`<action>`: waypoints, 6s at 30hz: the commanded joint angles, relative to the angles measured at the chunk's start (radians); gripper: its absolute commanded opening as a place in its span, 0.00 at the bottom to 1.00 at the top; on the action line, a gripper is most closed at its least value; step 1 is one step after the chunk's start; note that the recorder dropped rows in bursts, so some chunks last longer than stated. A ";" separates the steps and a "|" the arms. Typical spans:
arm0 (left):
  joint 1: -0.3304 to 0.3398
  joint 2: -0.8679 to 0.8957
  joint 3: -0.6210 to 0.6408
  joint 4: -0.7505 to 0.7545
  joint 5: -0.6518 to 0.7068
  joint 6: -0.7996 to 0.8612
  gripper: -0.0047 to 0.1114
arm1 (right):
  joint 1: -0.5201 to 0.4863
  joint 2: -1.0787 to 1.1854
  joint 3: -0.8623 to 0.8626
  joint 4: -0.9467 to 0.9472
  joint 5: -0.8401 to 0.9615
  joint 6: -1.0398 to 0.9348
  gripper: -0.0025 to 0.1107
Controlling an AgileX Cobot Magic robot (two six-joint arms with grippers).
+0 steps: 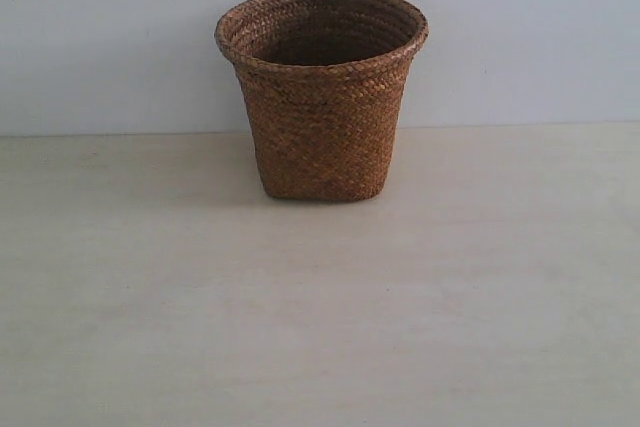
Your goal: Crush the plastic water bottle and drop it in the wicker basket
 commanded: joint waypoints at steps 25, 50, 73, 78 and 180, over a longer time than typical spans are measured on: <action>0.103 -0.266 0.261 0.400 -0.140 -0.246 0.07 | -0.008 -0.007 0.000 0.002 -0.004 -0.002 0.02; 0.401 -0.797 0.765 0.222 -0.111 -0.060 0.07 | -0.008 -0.007 0.000 0.002 -0.004 -0.002 0.02; 0.401 -0.797 0.832 0.205 -0.159 -0.033 0.07 | -0.008 -0.007 0.000 0.002 -0.004 -0.002 0.02; 0.401 -0.797 0.832 0.205 -0.159 -0.033 0.07 | -0.008 -0.007 0.000 0.002 -0.004 -0.002 0.02; 0.401 -0.797 0.832 0.205 -0.155 -0.033 0.07 | -0.380 -0.170 0.123 -0.361 0.192 0.118 0.02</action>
